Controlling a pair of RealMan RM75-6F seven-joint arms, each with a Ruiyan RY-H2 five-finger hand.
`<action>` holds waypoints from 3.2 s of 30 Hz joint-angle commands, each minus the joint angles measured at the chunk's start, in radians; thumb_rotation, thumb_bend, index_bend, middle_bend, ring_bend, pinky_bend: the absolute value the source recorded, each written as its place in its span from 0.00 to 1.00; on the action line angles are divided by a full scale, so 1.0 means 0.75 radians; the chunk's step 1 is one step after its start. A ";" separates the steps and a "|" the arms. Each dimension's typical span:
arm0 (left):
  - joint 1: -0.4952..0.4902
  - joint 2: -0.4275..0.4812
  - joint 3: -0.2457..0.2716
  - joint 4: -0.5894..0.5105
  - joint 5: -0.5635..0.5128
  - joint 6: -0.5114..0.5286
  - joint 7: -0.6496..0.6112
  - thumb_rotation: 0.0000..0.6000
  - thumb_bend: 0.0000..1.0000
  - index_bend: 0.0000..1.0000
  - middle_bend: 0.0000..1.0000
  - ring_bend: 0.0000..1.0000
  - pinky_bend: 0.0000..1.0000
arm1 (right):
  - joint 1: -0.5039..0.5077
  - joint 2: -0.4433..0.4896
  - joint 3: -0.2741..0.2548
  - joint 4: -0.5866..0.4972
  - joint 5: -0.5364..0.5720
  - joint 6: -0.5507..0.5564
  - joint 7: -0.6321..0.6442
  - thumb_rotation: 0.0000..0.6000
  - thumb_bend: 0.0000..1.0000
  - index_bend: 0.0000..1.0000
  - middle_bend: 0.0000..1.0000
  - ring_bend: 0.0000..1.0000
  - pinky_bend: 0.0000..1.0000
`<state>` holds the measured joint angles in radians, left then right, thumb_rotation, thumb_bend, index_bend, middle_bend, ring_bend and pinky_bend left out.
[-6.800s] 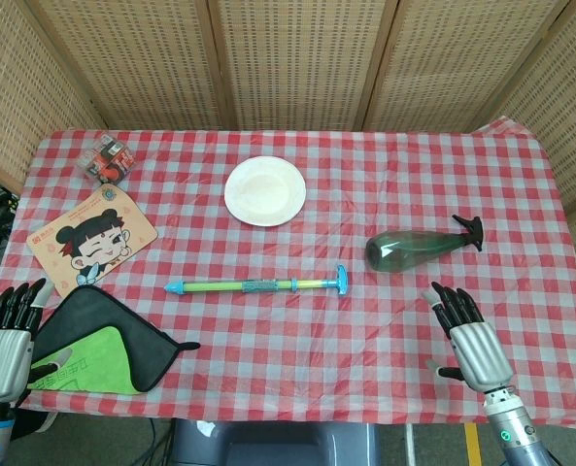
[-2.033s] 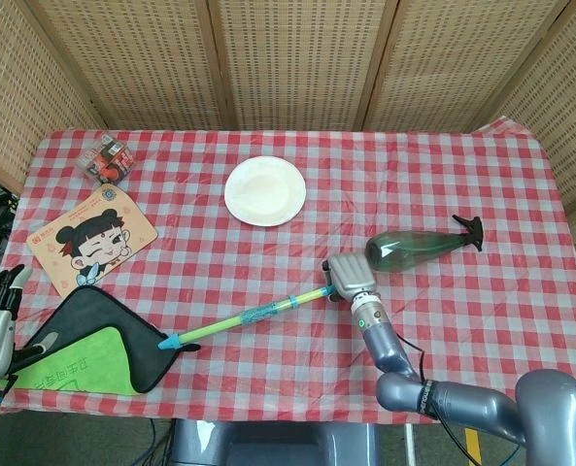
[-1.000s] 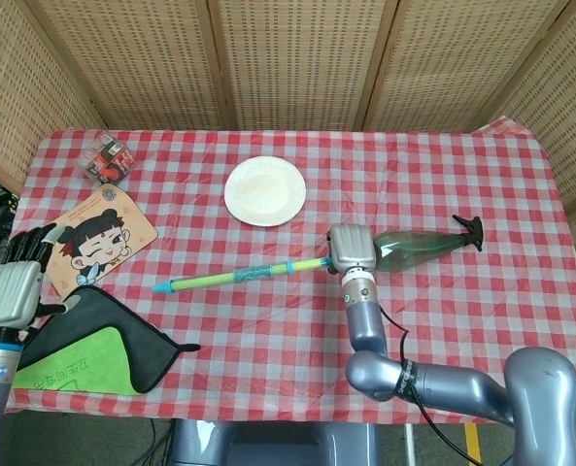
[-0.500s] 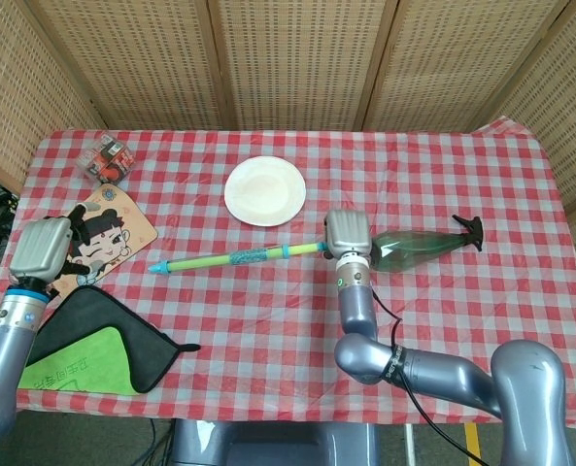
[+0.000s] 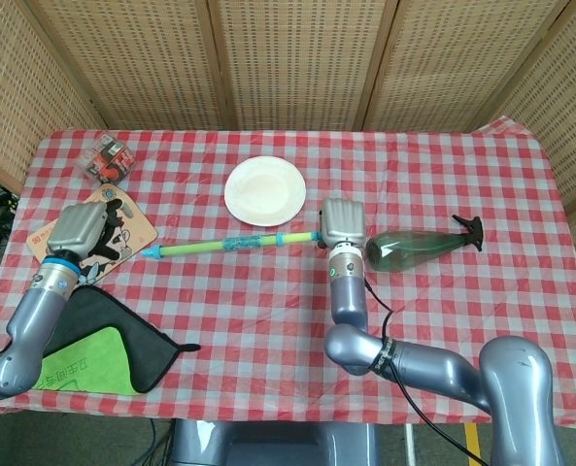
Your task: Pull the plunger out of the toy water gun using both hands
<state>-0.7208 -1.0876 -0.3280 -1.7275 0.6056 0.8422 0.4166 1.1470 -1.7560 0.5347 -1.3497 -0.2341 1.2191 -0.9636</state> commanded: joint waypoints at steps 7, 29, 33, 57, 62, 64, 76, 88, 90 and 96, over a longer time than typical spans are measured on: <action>-0.253 -0.033 0.093 0.045 -0.361 -0.026 0.197 1.00 0.18 0.36 0.87 0.78 0.65 | 0.004 0.017 0.011 -0.017 0.015 0.006 0.002 1.00 0.50 0.83 1.00 1.00 0.73; -0.420 -0.101 0.206 0.049 -0.516 -0.022 0.200 1.00 0.19 0.41 0.87 0.78 0.65 | -0.004 0.054 0.005 -0.101 0.037 0.032 0.025 1.00 0.50 0.83 1.00 1.00 0.73; -0.430 -0.110 0.218 0.052 -0.517 -0.020 0.188 1.00 0.21 0.42 0.87 0.78 0.65 | -0.003 0.059 0.001 -0.111 0.035 0.040 0.026 1.00 0.50 0.83 1.00 1.00 0.73; -0.404 -0.070 0.274 -0.015 -0.437 0.053 0.132 1.00 0.47 0.66 0.87 0.78 0.65 | -0.063 0.133 -0.043 -0.164 0.024 0.051 0.055 1.00 0.50 0.83 1.00 1.00 0.73; -0.385 -0.055 0.294 -0.034 -0.415 0.072 0.125 1.00 0.47 0.68 0.87 0.78 0.65 | -0.109 0.190 -0.052 -0.210 0.030 0.071 0.069 1.00 0.50 0.83 1.00 1.00 0.73; -0.375 -0.043 0.307 -0.045 -0.407 0.082 0.127 1.00 0.47 0.68 0.87 0.78 0.65 | -0.138 0.231 -0.057 -0.236 0.029 0.089 0.075 1.00 0.50 0.83 1.00 1.00 0.73; -0.328 0.061 0.329 -0.131 -0.348 0.130 0.118 1.00 0.48 0.68 0.87 0.78 0.65 | -0.233 0.378 -0.066 -0.329 0.044 0.108 0.110 1.00 0.50 0.83 1.00 1.00 0.73; -0.317 0.126 0.329 -0.189 -0.331 0.149 0.129 1.00 0.48 0.68 0.87 0.78 0.65 | -0.273 0.448 -0.070 -0.399 0.052 0.146 0.130 1.00 0.50 0.83 1.00 1.00 0.73; -0.312 0.135 0.332 -0.198 -0.328 0.152 0.130 1.00 0.48 0.68 0.87 0.78 0.65 | -0.281 0.464 -0.072 -0.408 0.053 0.150 0.132 1.00 0.50 0.83 1.00 1.00 0.73; -0.301 0.154 0.344 -0.212 -0.317 0.159 0.141 1.00 0.48 0.68 0.87 0.78 0.65 | -0.306 0.503 -0.075 -0.423 0.062 0.149 0.148 1.00 0.50 0.83 1.00 1.00 0.73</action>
<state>-0.9467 -0.9728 -0.0711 -1.8856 0.3670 0.9608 0.5216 0.9190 -1.3807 0.4790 -1.6659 -0.1877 1.3318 -0.8541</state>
